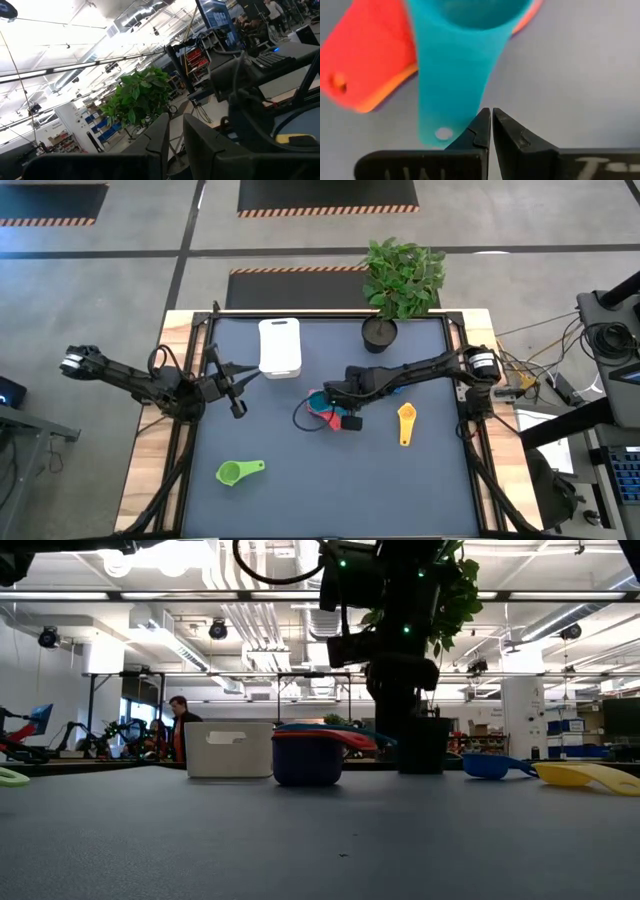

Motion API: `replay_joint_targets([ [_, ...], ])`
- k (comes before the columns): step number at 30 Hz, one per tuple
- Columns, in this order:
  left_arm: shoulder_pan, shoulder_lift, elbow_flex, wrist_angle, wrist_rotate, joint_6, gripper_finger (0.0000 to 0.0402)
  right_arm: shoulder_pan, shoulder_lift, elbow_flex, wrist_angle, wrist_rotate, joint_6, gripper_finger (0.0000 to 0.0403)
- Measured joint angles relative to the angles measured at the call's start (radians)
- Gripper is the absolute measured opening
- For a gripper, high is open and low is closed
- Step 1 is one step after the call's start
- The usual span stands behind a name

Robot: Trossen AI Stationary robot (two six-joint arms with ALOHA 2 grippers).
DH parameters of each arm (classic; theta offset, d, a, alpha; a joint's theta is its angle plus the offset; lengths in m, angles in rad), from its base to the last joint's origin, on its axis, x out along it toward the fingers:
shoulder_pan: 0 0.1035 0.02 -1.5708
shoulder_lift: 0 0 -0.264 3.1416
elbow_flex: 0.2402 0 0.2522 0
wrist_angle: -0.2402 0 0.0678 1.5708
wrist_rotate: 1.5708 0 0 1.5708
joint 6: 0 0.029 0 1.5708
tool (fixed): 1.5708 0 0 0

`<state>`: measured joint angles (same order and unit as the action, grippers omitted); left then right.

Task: Nest measuring cups in basket
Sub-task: Stack the light blue measuring cup on top of the light red measuring cup, then stack the green measuring cup on top of the light blue measuring cup

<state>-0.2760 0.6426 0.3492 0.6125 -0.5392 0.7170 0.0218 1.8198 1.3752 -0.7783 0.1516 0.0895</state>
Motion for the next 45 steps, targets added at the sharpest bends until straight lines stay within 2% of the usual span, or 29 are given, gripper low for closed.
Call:
replay_joint_targets([
  [9,0.000,0.000,0.000,0.000,0.000,0.000,0.0038,0.053,0.000,0.021,0.009,-0.055,0.015,0.0008],
  [19,0.000,0.000,0.000,0.000,0.000,0.000,0.0038,0.104,0.000,0.025,0.078,-0.059,0.014,0.0008],
  [33,0.000,0.001,0.000,-0.001,0.000,0.000,0.0038,0.104,-0.034,0.025,0.056,-0.046,0.025,0.0008],
  [41,0.000,0.006,0.000,0.000,0.000,0.000,0.0038,0.132,-0.114,0.010,0.074,0.039,0.026,0.0008],
  [45,0.000,0.006,0.000,0.006,0.000,-0.029,0.0038,0.163,-0.121,-0.006,0.167,0.059,-0.003,0.0008],
])
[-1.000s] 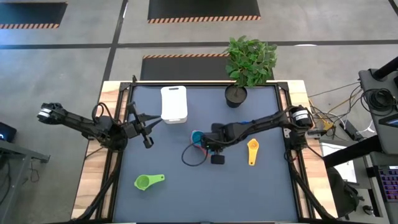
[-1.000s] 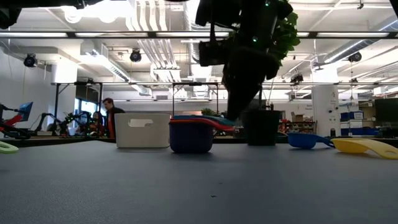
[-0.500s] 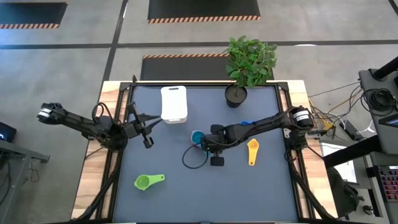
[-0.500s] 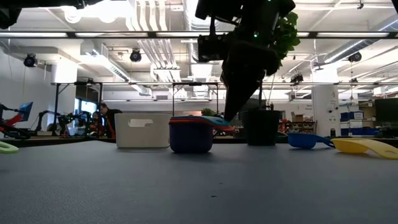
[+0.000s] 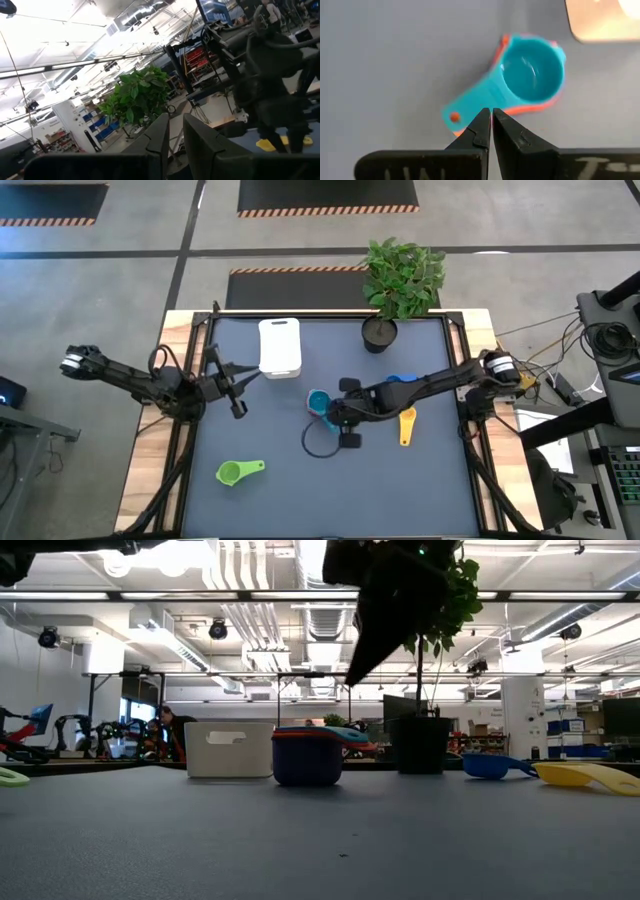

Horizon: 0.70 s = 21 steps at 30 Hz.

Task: Nest measuring cups in basket
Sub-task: Stack the green measuring cup on top of the light blue measuring cup

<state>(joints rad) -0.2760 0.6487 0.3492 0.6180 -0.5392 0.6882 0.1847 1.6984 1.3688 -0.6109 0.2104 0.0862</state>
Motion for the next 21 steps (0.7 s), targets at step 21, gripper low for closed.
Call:
replay_joint_targets([
  [21,-0.215,0.117,0.092,-0.181,-0.021,-0.515,0.0038,0.095,-0.075,-0.206,0.454,0.056,-0.260,0.0008],
])
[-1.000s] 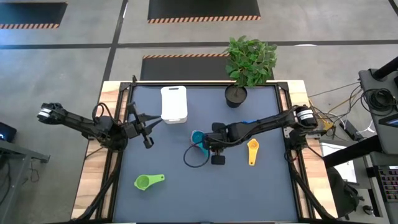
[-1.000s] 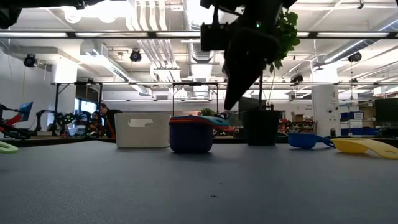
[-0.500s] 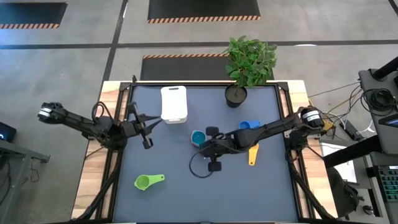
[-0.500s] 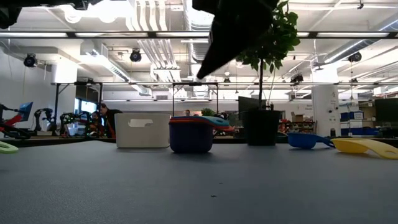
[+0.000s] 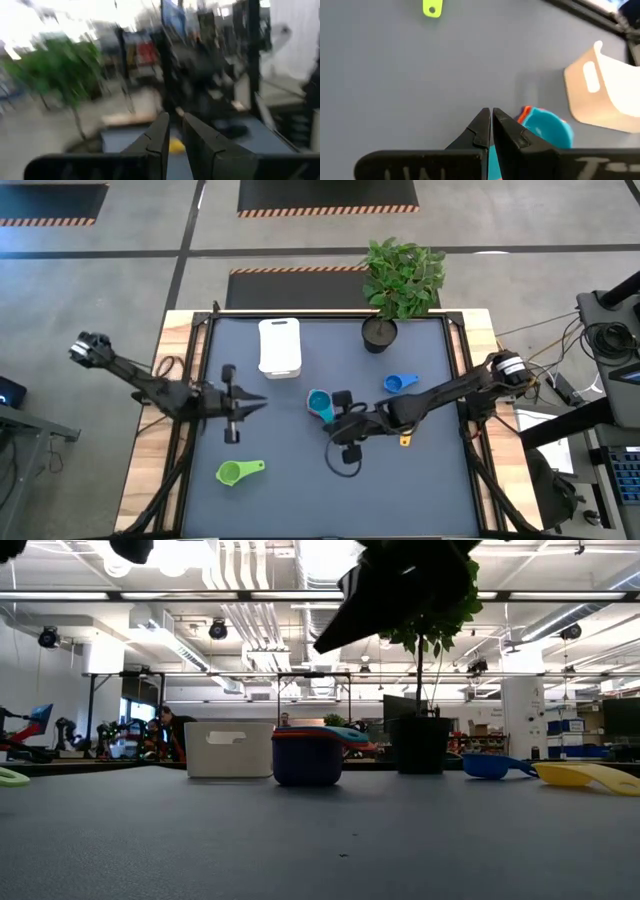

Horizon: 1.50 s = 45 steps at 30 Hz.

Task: Nest measuring cups in basket
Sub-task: Stack the green measuring cup on top of the light blue measuring cup

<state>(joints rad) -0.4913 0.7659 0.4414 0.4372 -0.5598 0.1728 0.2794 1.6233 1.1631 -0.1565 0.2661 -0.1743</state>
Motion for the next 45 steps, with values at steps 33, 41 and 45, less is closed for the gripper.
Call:
replay_joint_targets([
  [33,-0.195,0.721,0.573,-1.294,0.744,-1.283,0.0110,0.000,-0.436,-0.351,0.425,0.043,-0.315,0.0008],
  [41,-0.333,0.721,0.561,-1.299,0.557,-1.291,0.0136,0.000,-0.437,-0.351,0.427,0.041,-0.343,0.0008],
  [45,-0.385,0.722,0.550,-1.308,0.520,-1.342,0.0145,0.000,-0.437,-0.351,0.431,0.041,-0.343,0.0008],
])
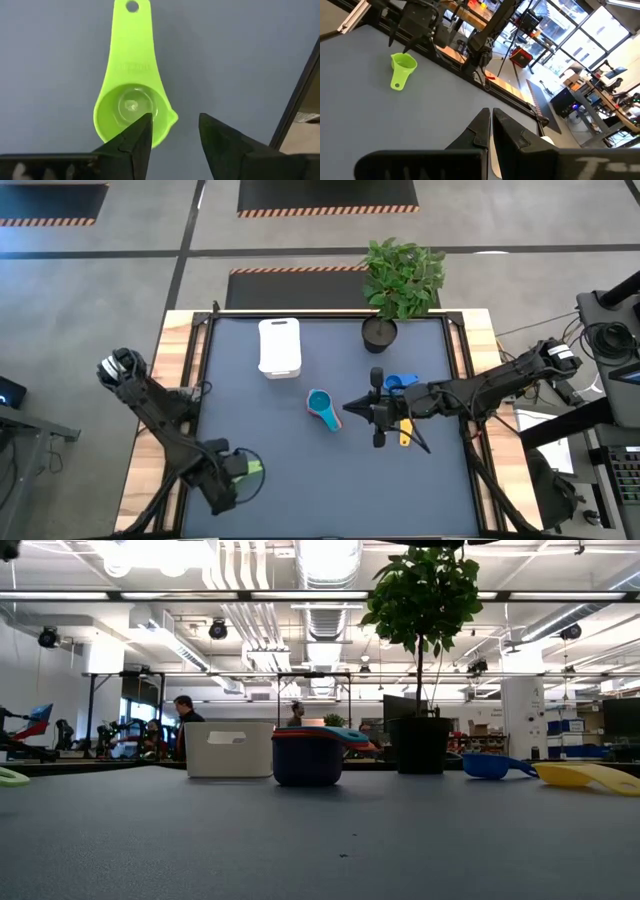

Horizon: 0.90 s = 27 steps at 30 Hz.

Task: Nest measuring cups in basket
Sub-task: Stack the green measuring cup on top of the light blue measuring cup

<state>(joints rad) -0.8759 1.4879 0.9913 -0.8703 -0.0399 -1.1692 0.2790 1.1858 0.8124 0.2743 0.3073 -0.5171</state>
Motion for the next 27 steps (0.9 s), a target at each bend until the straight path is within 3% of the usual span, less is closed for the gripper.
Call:
replay_joint_targets([
  [5,-0.029,0.000,-0.012,0.006,-0.105,-0.044,0.0168,0.000,0.000,0.012,-0.003,0.000,0.006,0.0008],
  [14,-0.037,0.000,-0.130,0.179,-0.081,-0.078,0.0181,0.000,0.001,0.012,-0.015,0.000,0.011,0.0008],
  [22,-0.044,0.000,-0.198,0.223,-0.065,-0.123,0.0157,0.000,0.001,0.012,-0.016,0.000,0.012,0.0008],
  [27,-0.044,0.000,-0.212,0.234,-0.062,-0.125,0.0115,0.000,0.001,0.012,-0.016,0.000,0.012,0.0008],
])
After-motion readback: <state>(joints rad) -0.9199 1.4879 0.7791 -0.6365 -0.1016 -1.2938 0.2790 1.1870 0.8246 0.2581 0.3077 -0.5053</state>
